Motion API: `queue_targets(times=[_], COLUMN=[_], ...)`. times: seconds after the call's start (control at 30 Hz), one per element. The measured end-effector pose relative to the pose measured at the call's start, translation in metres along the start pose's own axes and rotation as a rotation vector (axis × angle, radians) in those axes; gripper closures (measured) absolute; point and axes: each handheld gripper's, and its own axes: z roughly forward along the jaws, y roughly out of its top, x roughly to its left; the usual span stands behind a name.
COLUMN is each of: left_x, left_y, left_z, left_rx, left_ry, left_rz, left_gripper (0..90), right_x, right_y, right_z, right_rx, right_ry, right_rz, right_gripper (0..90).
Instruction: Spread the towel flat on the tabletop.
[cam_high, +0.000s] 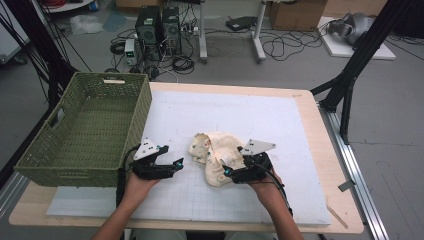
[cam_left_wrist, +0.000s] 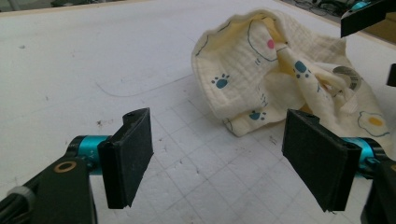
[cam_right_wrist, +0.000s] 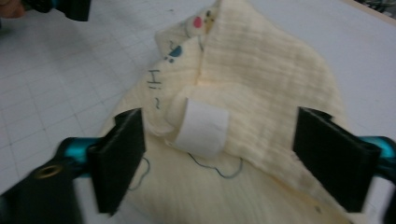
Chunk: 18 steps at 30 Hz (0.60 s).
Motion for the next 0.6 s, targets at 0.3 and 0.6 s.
queue_targets(times=[0.3, 0.6], left_x=[0.003, 0.003], left_y=[-0.001, -0.002], left_z=[0.001, 0.002], left_rx=[0.007, 0.014], left_ry=[0.005, 0.009], left_rz=[-0.009, -0.012], left_gripper=[25.5, 25.7], right_x=[0.011, -0.009], right_y=[0.016, 0.022], right_z=[0.038, 0.022], right_rx=[0.164, 0.105], right_ry=[0.002, -0.064], right_rz=[-0.123, -0.05], right_gripper=[58.0, 80.9])
